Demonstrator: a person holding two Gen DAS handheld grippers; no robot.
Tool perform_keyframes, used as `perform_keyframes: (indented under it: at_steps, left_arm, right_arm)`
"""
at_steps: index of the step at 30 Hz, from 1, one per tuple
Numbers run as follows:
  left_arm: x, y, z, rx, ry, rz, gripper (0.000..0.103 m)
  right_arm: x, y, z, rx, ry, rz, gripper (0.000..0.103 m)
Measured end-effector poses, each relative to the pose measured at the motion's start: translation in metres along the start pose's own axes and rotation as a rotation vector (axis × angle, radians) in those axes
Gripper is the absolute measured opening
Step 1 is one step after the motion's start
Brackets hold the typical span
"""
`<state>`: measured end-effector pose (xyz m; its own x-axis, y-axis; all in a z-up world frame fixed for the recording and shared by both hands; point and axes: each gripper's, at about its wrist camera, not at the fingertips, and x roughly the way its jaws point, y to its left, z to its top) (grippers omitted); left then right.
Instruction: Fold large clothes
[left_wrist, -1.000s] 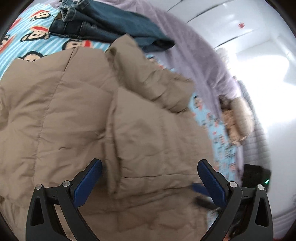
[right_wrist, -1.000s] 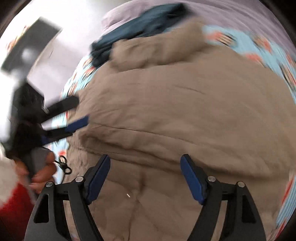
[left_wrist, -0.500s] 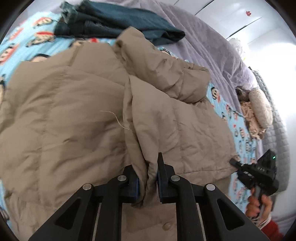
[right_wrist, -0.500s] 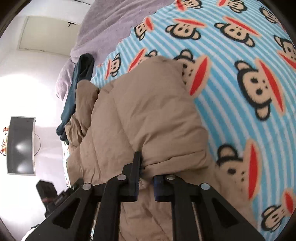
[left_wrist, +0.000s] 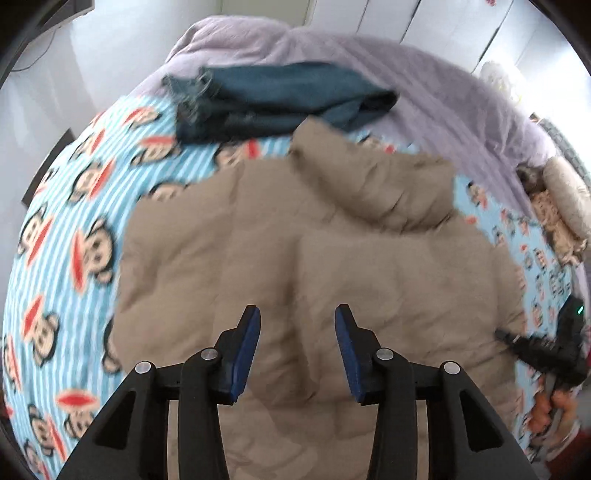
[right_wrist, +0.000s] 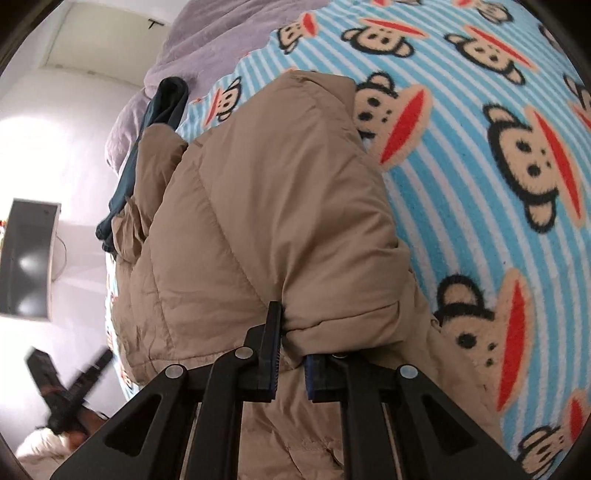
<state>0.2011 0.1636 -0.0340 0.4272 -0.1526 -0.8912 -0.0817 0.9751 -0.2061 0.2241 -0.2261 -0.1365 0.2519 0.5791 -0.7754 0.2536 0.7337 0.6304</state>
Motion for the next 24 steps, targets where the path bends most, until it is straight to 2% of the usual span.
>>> perform_keyframes:
  at_steps: [3, 5, 6, 9, 11, 13, 15, 17, 21, 22, 24]
  left_arm:
    - [0.025, -0.022, 0.013, 0.055, 0.012, 0.016, 0.044]
    - [0.054, -0.033, 0.01, 0.097, 0.057, 0.057, 0.044]
    - [0.072, -0.035, 0.004, 0.11, 0.094, 0.095, 0.044]
    - [0.082, -0.035, -0.007, 0.111, 0.093, 0.099, 0.044]
    - [0.082, -0.033, -0.009, 0.104, 0.088, 0.092, 0.044]
    - [0.084, -0.033, -0.008, 0.103, 0.094, 0.092, 0.044]
    - [0.084, -0.03, -0.008, 0.108, 0.097, 0.094, 0.044]
    - [0.086, -0.03, -0.011, 0.113, 0.093, 0.097, 0.044]
    - [0.086, -0.03, -0.016, 0.113, 0.088, 0.101, 0.044]
    - [0.087, -0.031, -0.016, 0.111, 0.091, 0.104, 0.044]
    - [0.087, -0.03, -0.016, 0.111, 0.093, 0.106, 0.044]
  right_arm:
    - [-0.005, 0.011, -0.003, -0.06, 0.014, -0.041, 0.015]
    - [-0.015, 0.02, -0.003, -0.115, 0.03, -0.062, 0.015]
    - [-0.022, 0.023, -0.004, -0.138, 0.038, -0.061, 0.016]
    - [-0.044, 0.023, -0.003, -0.177, 0.026, -0.027, 0.016]
    - [-0.058, 0.016, 0.004, -0.177, -0.003, 0.0, 0.03]
    - [-0.062, 0.007, 0.015, -0.162, -0.038, -0.006, 0.069]
    - [-0.061, -0.004, 0.026, -0.115, -0.055, 0.002, 0.076]
    - [-0.056, -0.02, 0.04, -0.053, -0.045, 0.046, 0.089]
    - [-0.038, -0.042, 0.061, 0.005, -0.025, 0.069, 0.093]
    - [-0.035, -0.045, 0.065, 0.007, -0.026, 0.083, 0.1]
    - [-0.025, -0.051, 0.074, 0.039, -0.014, 0.14, 0.103]
